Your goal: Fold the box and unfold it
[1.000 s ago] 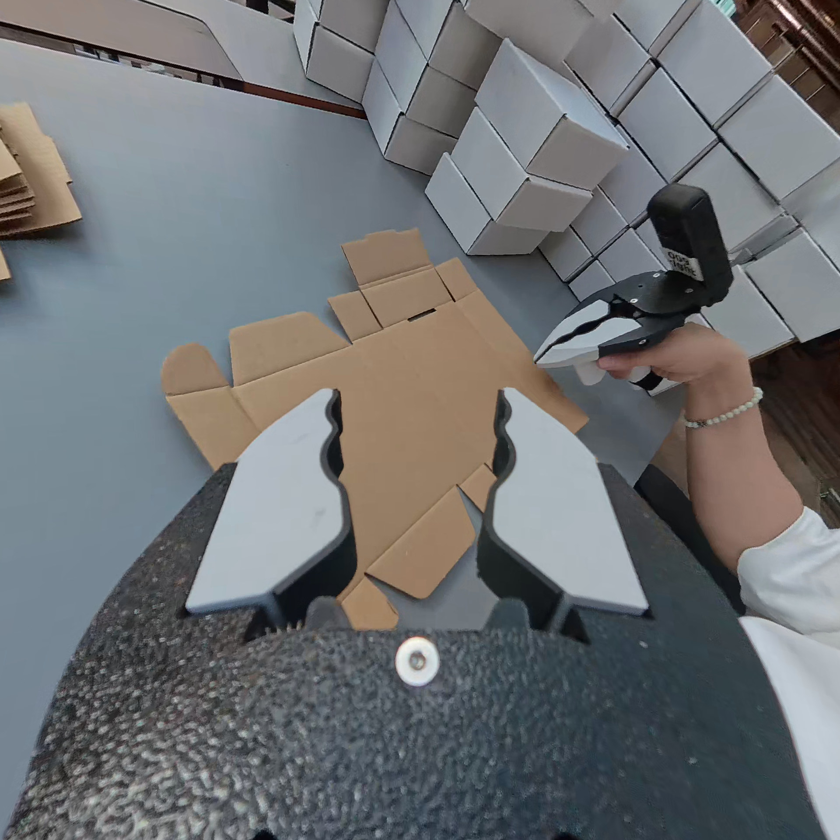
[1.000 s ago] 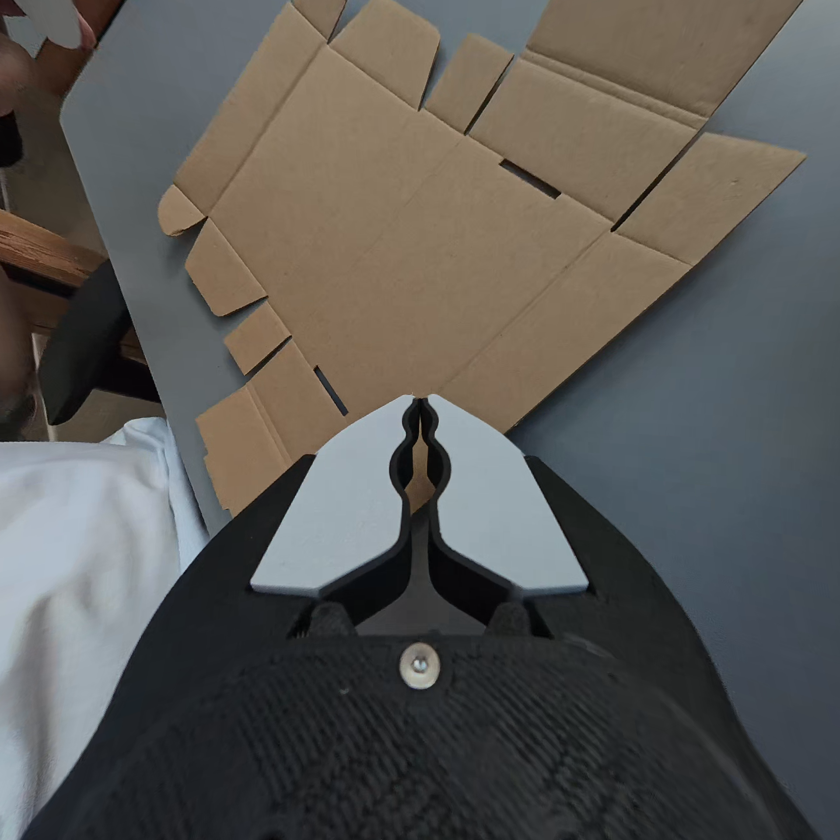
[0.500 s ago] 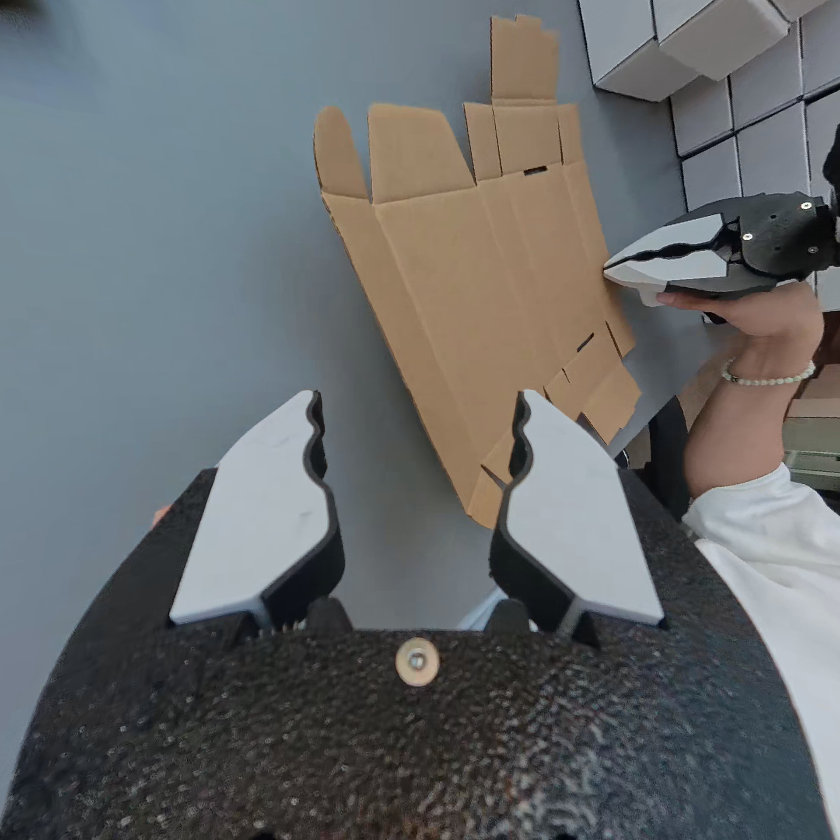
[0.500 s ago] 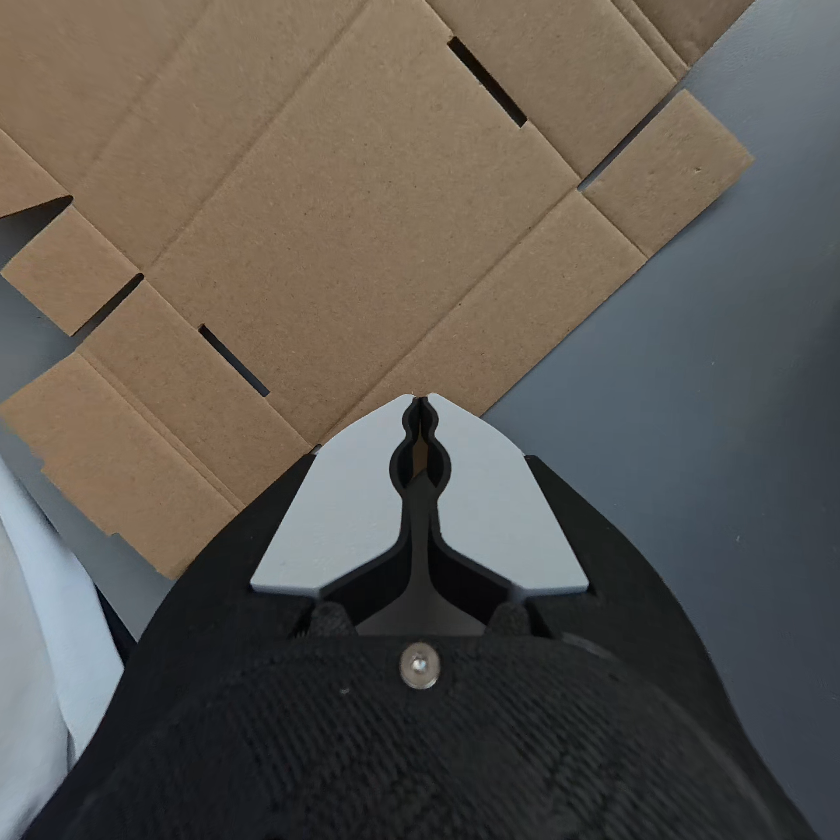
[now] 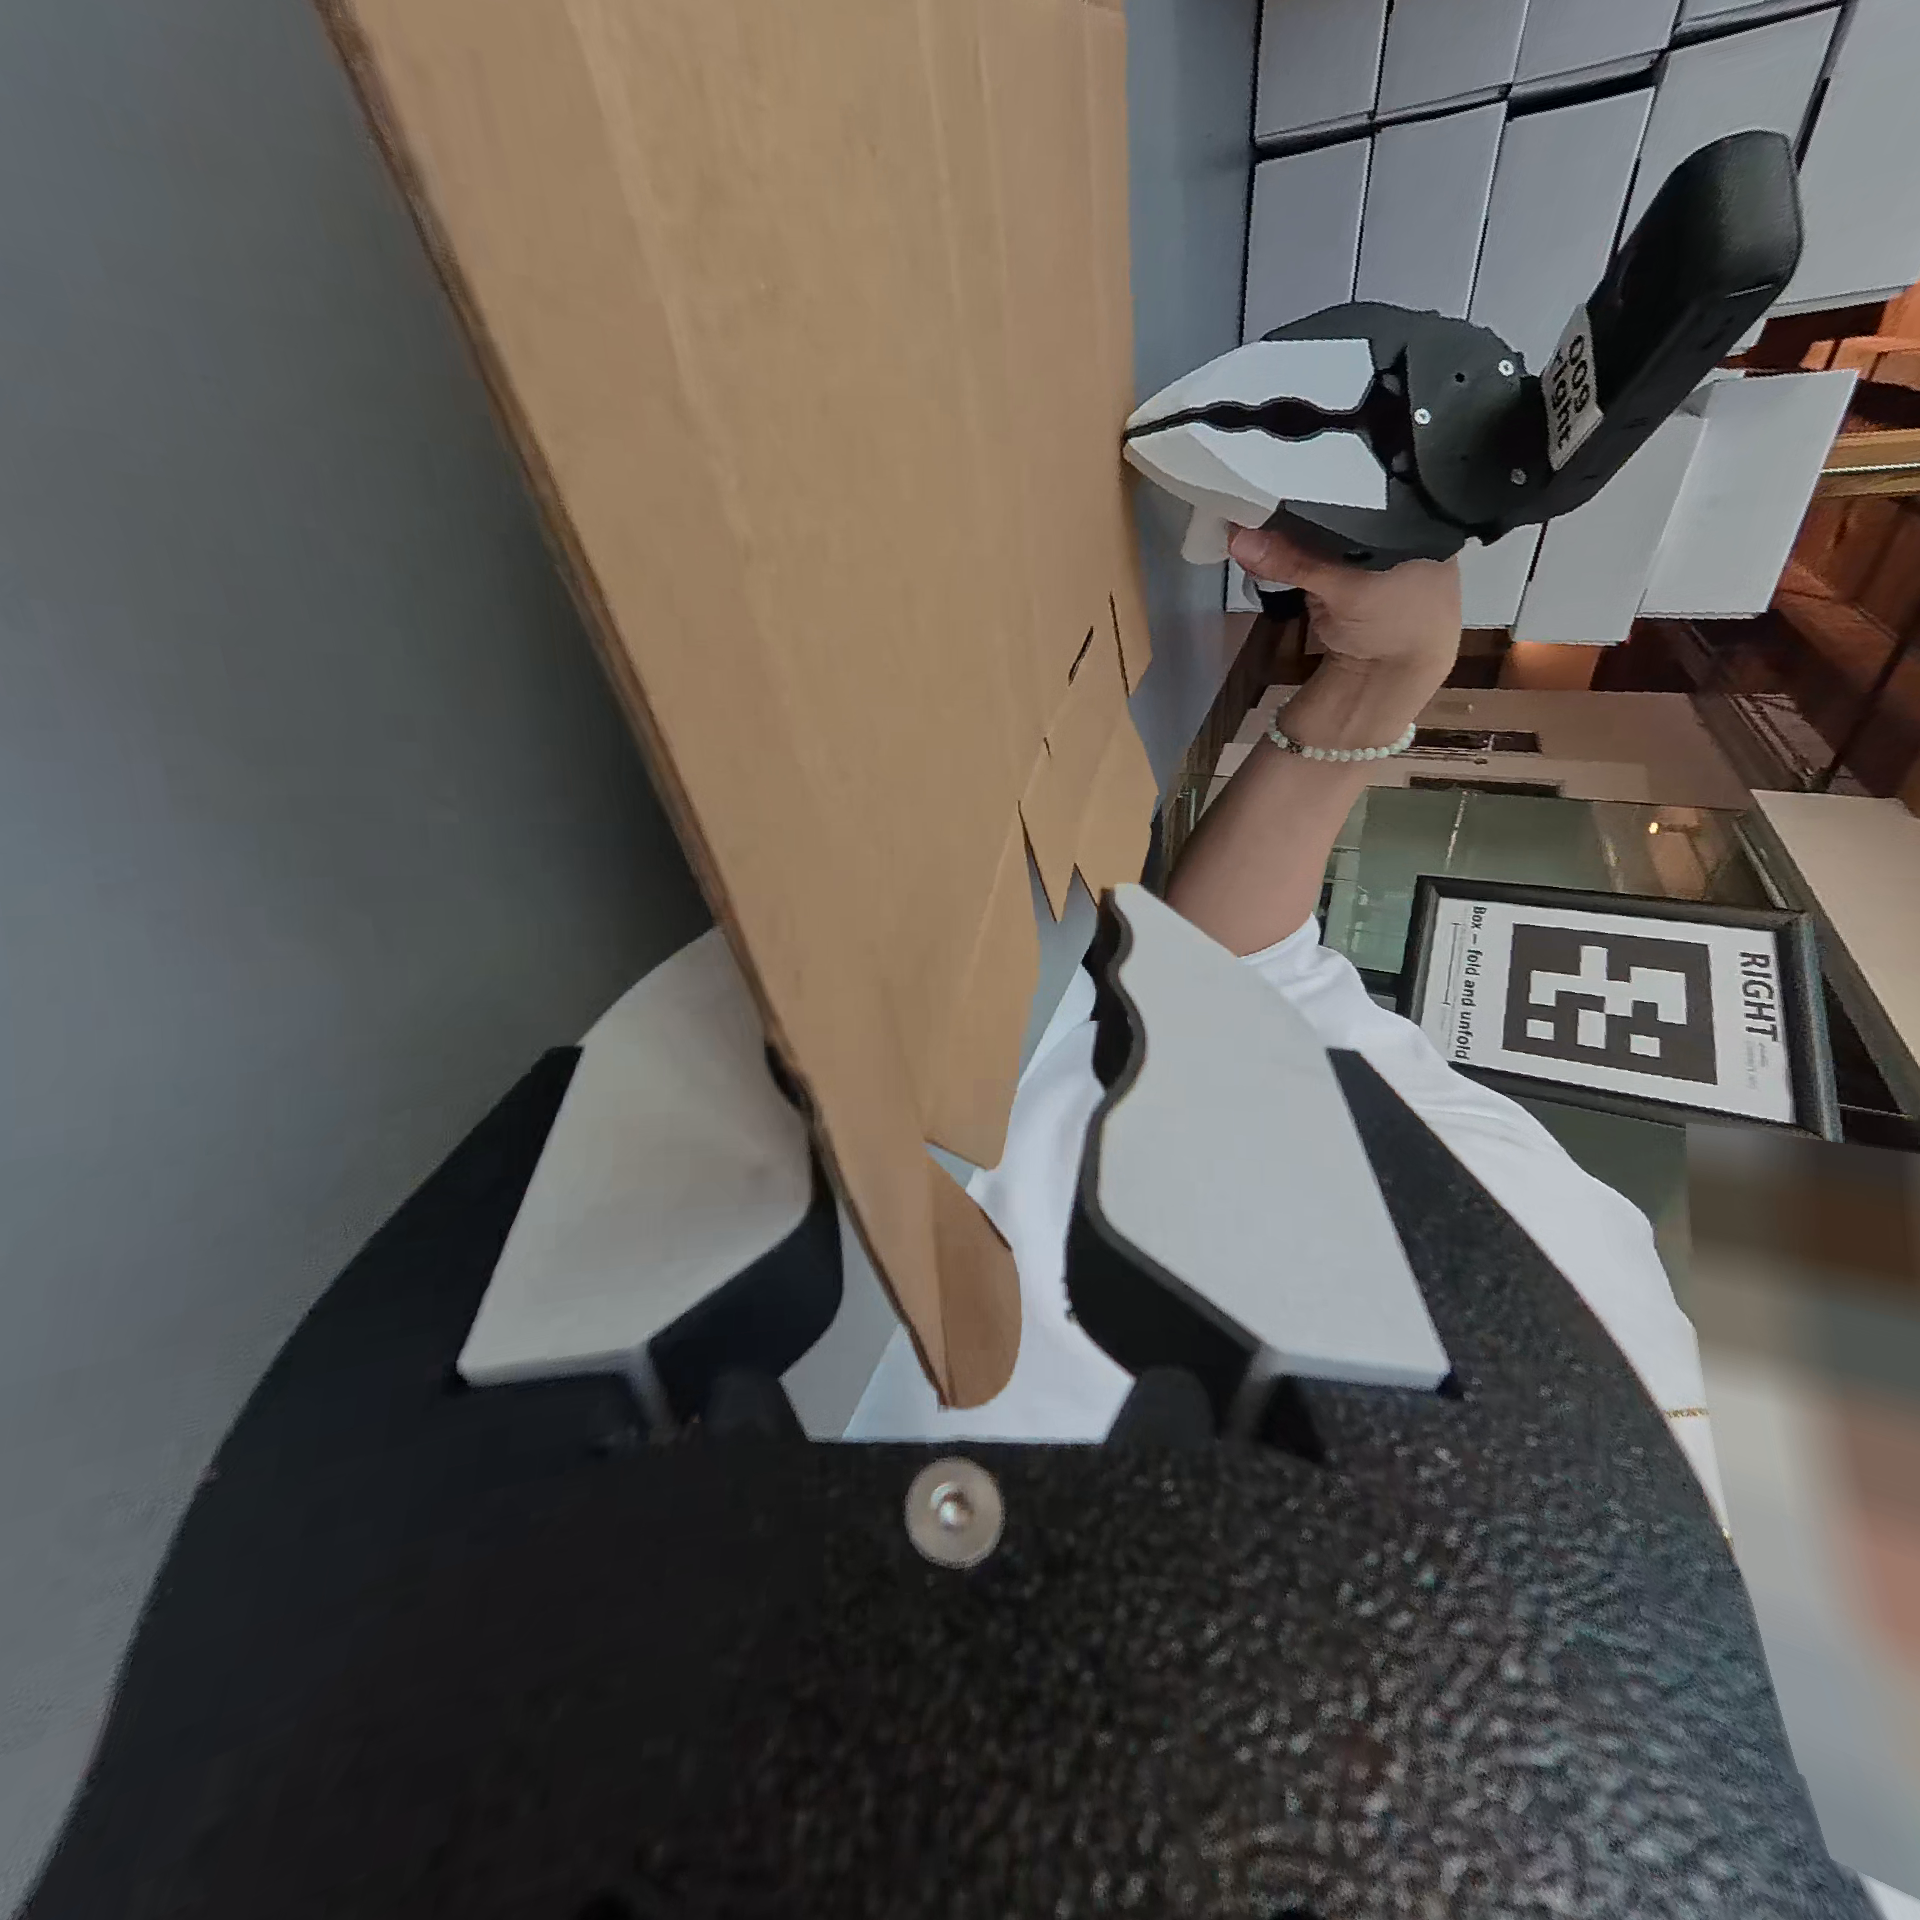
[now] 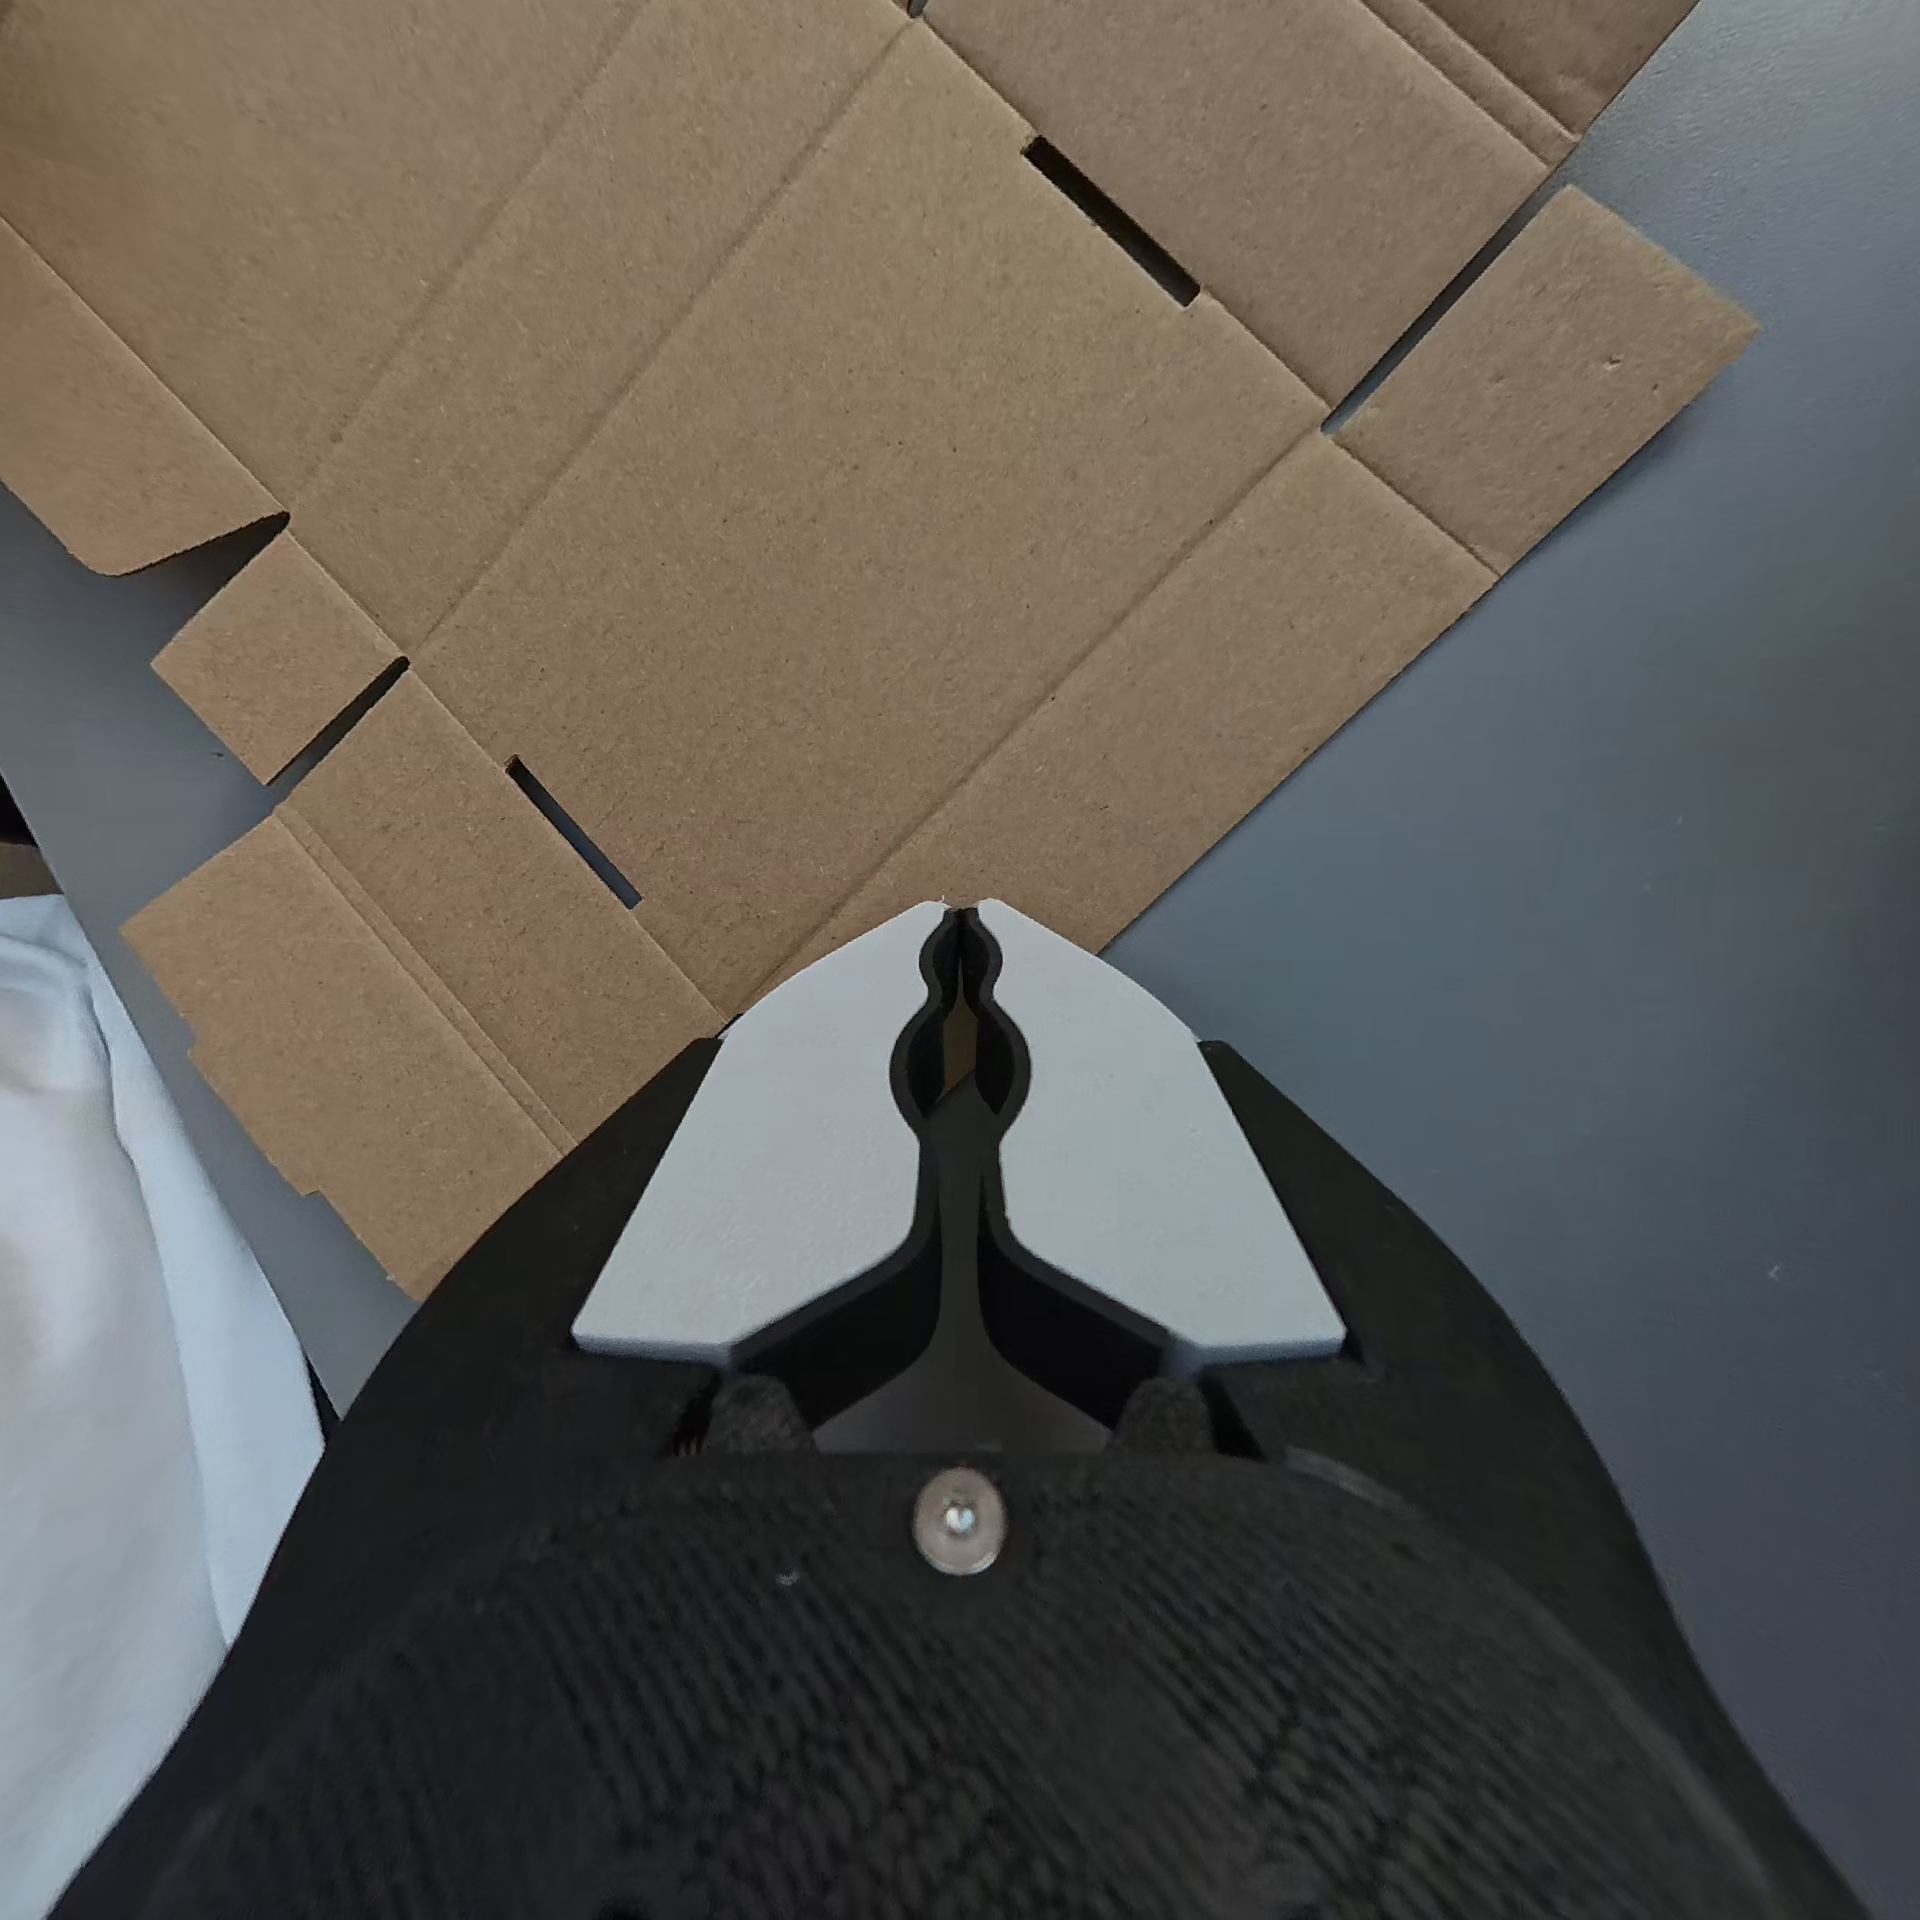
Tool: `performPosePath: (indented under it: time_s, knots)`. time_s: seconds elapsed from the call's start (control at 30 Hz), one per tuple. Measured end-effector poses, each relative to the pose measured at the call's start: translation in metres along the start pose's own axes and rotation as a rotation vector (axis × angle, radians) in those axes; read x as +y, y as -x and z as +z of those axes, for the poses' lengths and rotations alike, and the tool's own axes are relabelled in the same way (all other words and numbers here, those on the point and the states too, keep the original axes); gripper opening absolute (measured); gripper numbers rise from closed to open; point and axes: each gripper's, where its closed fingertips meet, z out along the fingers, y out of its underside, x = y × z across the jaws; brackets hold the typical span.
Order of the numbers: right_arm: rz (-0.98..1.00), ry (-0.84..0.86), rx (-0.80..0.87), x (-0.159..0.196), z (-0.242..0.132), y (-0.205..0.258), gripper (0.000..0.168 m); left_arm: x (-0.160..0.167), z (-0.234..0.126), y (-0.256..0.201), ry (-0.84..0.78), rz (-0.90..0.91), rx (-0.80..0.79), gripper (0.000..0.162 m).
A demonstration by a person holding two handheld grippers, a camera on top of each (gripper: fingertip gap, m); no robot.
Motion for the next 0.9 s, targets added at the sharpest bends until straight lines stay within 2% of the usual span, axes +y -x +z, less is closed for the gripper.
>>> performPosePath:
  time_s: [0.07,0.1,0.17,0.23,0.3,0.4,0.43,0.5,0.57,0.63,0.77,0.83,0.9]
  knots:
    - [0.006,-0.011,-0.026,0.0,0.0,0.0,0.0,-0.001,0.006,-0.005,-0.015,0.008,0.053,0.01]
    - [0.016,-0.015,-0.048,0.0,-0.001,0.001,0.0,-0.001,0.007,-0.008,-0.03,0.018,0.077,0.005]
    - [0.056,-0.035,-0.157,0.0,-0.007,0.008,0.014,0.0,0.007,-0.01,-0.05,0.042,0.113,0.004]
    - [0.128,-0.152,-0.249,-0.015,-0.022,0.01,0.028,-0.001,0.004,-0.013,-0.092,0.062,0.141,0.003]
    - [0.17,-0.269,-0.313,-0.032,-0.043,0.009,0.052,-0.003,-0.002,-0.017,-0.147,0.076,0.19,0.003]
    - [0.183,-0.332,-0.281,-0.044,-0.065,-0.003,0.068,-0.006,-0.013,-0.024,-0.243,0.118,0.257,0.003]
    - [0.195,-0.345,-0.289,-0.049,-0.07,-0.004,0.068,-0.006,-0.016,-0.026,-0.268,0.136,0.267,0.003]
    - [0.224,-0.366,-0.383,-0.059,-0.078,0.004,0.068,-0.004,-0.017,-0.029,-0.312,0.188,0.276,0.004]
    - [0.237,-0.344,-0.476,-0.065,-0.081,0.015,0.059,-0.002,-0.017,-0.033,-0.339,0.214,0.288,0.004]
    - [0.227,-0.278,-0.488,-0.063,-0.075,0.019,0.053,0.0,-0.017,-0.039,-0.362,0.235,0.316,0.003]
    - [0.242,-0.242,-0.585,-0.07,-0.075,0.033,0.028,0.005,-0.015,-0.043,-0.37,0.281,0.322,0.003]
    - [0.229,-0.218,-0.597,-0.069,-0.073,0.037,0.006,0.007,-0.015,-0.044,-0.373,0.291,0.318,0.003]
    - [0.235,-0.202,-0.612,-0.069,-0.072,0.04,0.003,0.008,-0.016,-0.042,-0.382,0.307,0.302,0.003]
